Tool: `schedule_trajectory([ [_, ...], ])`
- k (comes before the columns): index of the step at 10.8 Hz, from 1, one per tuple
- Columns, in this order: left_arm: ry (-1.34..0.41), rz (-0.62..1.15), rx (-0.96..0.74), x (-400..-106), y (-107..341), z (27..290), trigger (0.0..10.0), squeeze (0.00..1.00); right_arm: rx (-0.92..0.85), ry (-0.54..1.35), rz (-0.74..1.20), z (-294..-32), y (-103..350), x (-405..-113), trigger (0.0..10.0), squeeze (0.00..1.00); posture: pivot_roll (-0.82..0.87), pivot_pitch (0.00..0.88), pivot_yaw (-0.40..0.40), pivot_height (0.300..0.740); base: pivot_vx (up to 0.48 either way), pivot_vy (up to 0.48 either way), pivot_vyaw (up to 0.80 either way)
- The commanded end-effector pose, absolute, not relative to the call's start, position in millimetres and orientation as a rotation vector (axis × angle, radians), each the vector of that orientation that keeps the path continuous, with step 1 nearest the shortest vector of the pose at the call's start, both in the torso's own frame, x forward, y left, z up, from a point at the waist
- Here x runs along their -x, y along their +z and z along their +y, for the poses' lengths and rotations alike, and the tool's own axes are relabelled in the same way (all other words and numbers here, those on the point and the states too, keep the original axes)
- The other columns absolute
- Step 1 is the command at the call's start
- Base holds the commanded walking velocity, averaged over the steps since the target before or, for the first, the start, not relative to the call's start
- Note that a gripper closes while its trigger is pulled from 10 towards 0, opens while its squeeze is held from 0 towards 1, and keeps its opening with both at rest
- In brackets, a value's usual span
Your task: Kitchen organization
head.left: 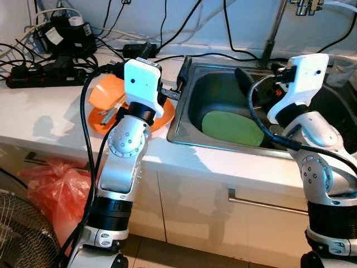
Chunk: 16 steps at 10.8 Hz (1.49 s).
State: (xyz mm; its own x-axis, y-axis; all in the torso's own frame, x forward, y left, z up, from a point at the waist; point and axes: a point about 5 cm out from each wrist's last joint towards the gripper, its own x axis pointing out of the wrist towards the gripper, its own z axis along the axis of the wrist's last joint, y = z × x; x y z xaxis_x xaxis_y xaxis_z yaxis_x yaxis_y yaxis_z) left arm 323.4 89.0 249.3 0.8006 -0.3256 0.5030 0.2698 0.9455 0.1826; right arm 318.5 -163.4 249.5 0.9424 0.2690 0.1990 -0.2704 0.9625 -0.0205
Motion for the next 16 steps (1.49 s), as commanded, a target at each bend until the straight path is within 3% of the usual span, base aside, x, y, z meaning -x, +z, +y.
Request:
schedule_trajectory([
  [1, -0.317, -0.565, -0.106, -324.5, 254.0, 87.0, 10.0, 0.0, 0.006, 0.275, -0.211, -162.8, 251.3, -315.4, 10.0, 0.0, -0.07, 0.0, 0.032, 0.74, 0.0, -0.48, 0.0],
  [3, -0.312, -0.561, -0.104, -325.1, 254.2, 87.1, 10.0, 0.0, 0.008, 0.276, -0.209, -162.3, 251.0, -315.2, 10.0, 0.0, -0.07, 0.0, 0.033, 0.74, 0.0, -0.48, 0.0],
  [9, -0.278, -0.536, -0.076, -326.4, 250.8, 92.0, 10.0, 0.0, 0.033, 0.321, -0.195, -153.2, 248.5, -314.5, 10.0, 0.0, -0.06, 0.0, 0.033, 0.74, 0.0, 0.0, 0.0],
  [13, -0.039, -0.4, -0.154, -342.5, 230.6, 130.5, 10.0, 0.0, 0.033, 0.333, -0.198, -148.2, 248.0, -314.7, 10.0, 0.0, -0.05, 0.0, 0.038, 0.74, 0.0, 0.0, 0.4],
  [16, 0.001, -0.324, -0.135, -349.6, 218.6, 141.8, 10.0, 0.0, 0.013, 0.34, -0.197, -143.3, 247.4, -315.5, 10.0, 0.0, -0.05, 0.0, 0.044, 0.74, 0.0, 0.0, 0.0],
])
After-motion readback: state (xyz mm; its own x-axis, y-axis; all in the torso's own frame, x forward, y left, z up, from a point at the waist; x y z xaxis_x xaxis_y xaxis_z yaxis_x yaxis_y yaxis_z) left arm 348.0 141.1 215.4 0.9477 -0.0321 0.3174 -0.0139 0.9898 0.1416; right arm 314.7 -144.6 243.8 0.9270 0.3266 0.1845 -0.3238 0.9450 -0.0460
